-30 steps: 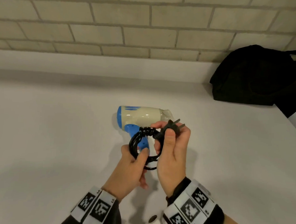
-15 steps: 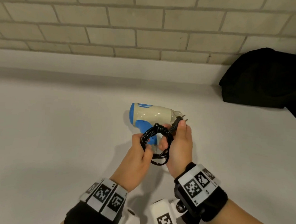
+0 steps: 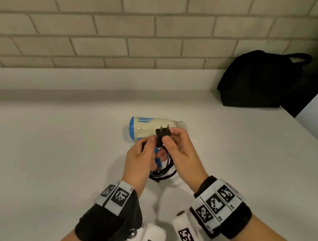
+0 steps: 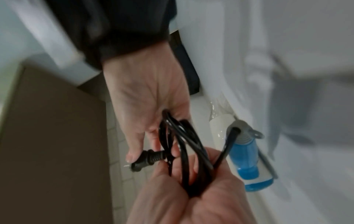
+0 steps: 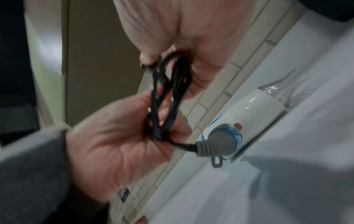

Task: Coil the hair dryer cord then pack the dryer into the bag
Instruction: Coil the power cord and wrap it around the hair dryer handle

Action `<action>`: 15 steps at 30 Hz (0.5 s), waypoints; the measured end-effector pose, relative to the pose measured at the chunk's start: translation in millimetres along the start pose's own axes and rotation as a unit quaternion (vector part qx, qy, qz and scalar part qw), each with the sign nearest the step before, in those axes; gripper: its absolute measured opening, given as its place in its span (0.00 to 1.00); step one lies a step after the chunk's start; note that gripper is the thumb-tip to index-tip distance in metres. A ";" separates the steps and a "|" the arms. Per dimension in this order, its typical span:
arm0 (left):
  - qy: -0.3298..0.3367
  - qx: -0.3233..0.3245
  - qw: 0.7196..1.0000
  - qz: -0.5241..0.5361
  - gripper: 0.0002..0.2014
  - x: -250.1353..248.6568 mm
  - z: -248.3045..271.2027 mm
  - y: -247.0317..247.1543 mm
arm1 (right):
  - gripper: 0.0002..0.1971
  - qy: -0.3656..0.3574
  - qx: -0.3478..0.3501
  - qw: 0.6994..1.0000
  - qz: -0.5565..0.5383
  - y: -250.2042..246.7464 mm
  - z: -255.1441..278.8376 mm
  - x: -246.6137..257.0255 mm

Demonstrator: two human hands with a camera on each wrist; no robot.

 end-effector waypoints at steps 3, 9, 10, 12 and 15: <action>0.005 -0.028 1.000 0.014 0.07 -0.4 -4.6 -11.1 | 0.16 0.112 0.011 0.989 0.092 -6.6 15.1 -21.6; 0.007 0.010 0.998 0.055 0.10 3.3 1.6 -2.7 | 0.06 0.149 0.033 0.979 0.137 7.9 21.2 -24.1; 0.004 0.023 0.997 0.069 0.12 4.2 2.1 -2.0 | 0.08 0.153 0.031 0.980 0.120 8.8 20.2 -23.1; -0.014 0.045 0.995 0.084 0.15 6.8 2.8 -1.7 | 0.13 0.159 0.029 0.980 0.112 8.1 20.1 -23.2; -0.076 0.084 0.989 0.092 0.20 19.4 3.4 -1.1 | 0.11 0.119 0.035 0.977 0.174 9.7 21.8 -21.0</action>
Point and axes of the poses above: each hand's wrist, its own z-axis away from the middle knuckle, its own y-axis out of the palm, x = y × z, the point moved 8 cm from there along -z, towards the middle knuckle, and after that the axes turned 5 degrees about x, right-handed, at the moved point
